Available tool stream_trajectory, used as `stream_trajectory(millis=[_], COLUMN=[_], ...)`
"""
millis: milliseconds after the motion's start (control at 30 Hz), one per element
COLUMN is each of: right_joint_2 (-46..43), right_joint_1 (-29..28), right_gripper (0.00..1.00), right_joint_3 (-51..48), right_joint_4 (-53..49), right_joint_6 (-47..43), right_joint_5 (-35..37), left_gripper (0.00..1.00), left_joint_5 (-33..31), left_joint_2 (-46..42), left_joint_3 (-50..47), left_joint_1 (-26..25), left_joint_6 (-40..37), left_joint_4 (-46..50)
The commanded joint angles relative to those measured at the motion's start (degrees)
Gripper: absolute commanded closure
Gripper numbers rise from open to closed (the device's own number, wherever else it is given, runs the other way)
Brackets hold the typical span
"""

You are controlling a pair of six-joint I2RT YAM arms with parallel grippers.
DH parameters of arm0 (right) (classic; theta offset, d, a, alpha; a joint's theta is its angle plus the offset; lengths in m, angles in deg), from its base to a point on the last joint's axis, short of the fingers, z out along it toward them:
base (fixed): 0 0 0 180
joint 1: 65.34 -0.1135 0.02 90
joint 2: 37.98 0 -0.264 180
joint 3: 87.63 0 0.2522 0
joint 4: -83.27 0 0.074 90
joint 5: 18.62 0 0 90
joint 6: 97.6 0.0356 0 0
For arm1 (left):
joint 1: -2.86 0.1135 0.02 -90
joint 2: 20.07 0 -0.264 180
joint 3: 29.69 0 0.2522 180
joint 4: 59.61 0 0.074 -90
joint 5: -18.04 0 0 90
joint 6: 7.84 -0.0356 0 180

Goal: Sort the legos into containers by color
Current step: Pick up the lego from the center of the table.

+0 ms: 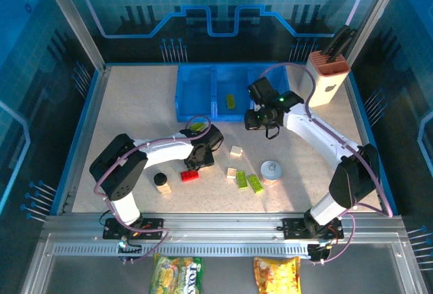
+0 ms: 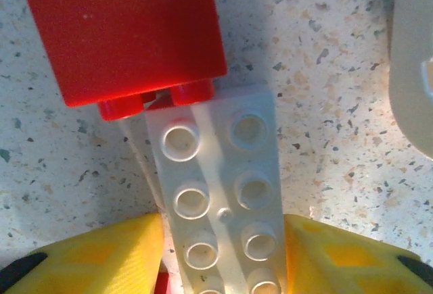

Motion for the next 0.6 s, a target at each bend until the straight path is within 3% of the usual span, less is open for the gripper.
stream_trajectory(millis=[0, 567], right_joint_2=[-1.86, -3.13], right_joint_1=[0.18, 0.11], right_gripper=[0.54, 0.54], right_joint_3=[-0.58, 0.23], right_joint_4=[-0.47, -1.69], right_joint_6=[0.26, 0.75], right_joint_5=[-0.76, 0.34], left_gripper=[0.54, 0.67], left_joint_5=[-0.78, 0.36], left_joint_2=[1.51, 0.99], left_joint_3=[0.47, 1.58], left_joint_1=[-0.31, -0.32], left_joint_6=[-0.96, -4.18], left_joint_4=[0.08, 0.02])
